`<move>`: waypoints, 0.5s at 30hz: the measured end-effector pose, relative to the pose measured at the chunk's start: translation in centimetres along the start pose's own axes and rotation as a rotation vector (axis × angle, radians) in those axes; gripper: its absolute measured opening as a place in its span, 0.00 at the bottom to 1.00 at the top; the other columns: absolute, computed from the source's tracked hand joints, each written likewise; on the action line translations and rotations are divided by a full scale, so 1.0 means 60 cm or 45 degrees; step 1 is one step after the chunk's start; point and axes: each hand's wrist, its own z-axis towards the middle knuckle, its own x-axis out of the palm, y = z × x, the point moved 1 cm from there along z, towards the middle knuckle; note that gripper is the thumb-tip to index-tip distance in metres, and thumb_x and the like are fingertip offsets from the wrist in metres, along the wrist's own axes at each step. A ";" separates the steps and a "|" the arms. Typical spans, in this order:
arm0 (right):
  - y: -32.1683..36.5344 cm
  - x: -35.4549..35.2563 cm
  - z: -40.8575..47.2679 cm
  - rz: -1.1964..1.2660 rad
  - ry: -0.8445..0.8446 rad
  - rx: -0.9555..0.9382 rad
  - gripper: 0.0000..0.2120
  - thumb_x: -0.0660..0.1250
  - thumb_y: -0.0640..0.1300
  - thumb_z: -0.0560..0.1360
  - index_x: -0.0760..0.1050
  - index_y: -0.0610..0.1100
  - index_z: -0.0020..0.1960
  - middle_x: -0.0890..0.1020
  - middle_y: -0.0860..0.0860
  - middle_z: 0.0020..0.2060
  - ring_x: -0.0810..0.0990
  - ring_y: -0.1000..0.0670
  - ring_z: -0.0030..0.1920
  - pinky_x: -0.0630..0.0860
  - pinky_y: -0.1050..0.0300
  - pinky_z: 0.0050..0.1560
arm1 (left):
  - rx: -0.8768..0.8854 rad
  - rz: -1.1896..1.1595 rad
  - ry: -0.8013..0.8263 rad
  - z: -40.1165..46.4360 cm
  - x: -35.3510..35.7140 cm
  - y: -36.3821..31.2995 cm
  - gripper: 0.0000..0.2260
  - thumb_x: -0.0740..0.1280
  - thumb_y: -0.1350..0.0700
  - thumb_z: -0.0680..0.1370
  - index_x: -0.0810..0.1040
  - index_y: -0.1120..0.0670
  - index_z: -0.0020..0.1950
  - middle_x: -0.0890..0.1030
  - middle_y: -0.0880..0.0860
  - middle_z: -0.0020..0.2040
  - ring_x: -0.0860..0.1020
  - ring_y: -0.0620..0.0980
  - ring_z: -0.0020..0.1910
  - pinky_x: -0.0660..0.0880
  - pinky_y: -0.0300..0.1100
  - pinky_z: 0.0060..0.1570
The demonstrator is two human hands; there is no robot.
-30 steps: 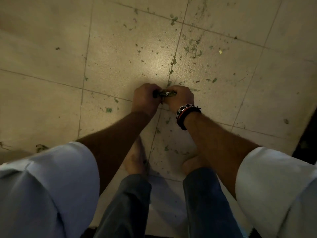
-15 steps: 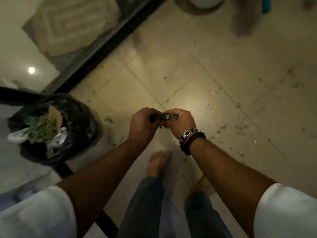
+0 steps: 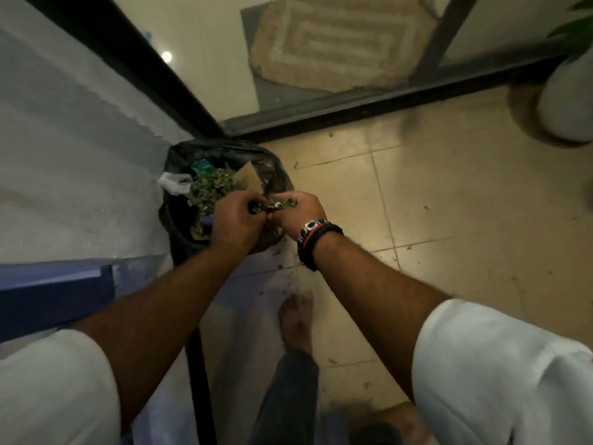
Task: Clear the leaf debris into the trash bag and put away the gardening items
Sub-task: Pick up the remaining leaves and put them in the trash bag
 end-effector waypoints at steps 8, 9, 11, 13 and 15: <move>0.052 0.197 0.093 -0.415 0.362 0.002 0.17 0.69 0.33 0.73 0.80 0.43 0.60 0.83 0.45 0.46 0.82 0.45 0.46 0.81 0.53 0.48 | -0.590 -0.343 -0.201 0.061 -0.022 0.178 0.15 0.73 0.63 0.71 0.83 0.54 0.57 0.84 0.55 0.56 0.80 0.54 0.57 0.74 0.40 0.55; 0.054 0.212 0.097 -0.466 0.407 -0.026 0.18 0.67 0.33 0.73 0.78 0.43 0.62 0.82 0.45 0.46 0.81 0.45 0.46 0.79 0.55 0.47 | -0.604 -0.370 -0.198 0.067 -0.025 0.192 0.17 0.73 0.62 0.71 0.82 0.54 0.59 0.84 0.56 0.56 0.80 0.55 0.57 0.76 0.44 0.57; 0.059 0.242 0.097 -0.511 0.505 -0.049 0.22 0.67 0.34 0.73 0.75 0.43 0.66 0.82 0.44 0.52 0.81 0.45 0.52 0.78 0.55 0.51 | -0.614 -0.409 -0.182 0.074 -0.037 0.221 0.19 0.74 0.60 0.70 0.80 0.54 0.61 0.83 0.56 0.58 0.80 0.55 0.58 0.77 0.49 0.59; 0.067 0.251 0.096 -0.558 0.553 -0.052 0.25 0.69 0.35 0.73 0.72 0.43 0.69 0.80 0.43 0.58 0.79 0.44 0.57 0.77 0.53 0.58 | -0.619 -0.473 -0.128 0.076 -0.044 0.239 0.24 0.76 0.59 0.69 0.79 0.52 0.64 0.82 0.55 0.60 0.79 0.53 0.60 0.76 0.49 0.61; 0.078 0.245 0.096 -0.705 0.559 -0.075 0.29 0.71 0.36 0.72 0.69 0.43 0.72 0.78 0.44 0.63 0.77 0.45 0.63 0.74 0.54 0.63 | -0.627 -0.569 -0.107 0.076 -0.046 0.252 0.26 0.75 0.60 0.68 0.77 0.50 0.65 0.82 0.53 0.61 0.79 0.52 0.60 0.76 0.50 0.63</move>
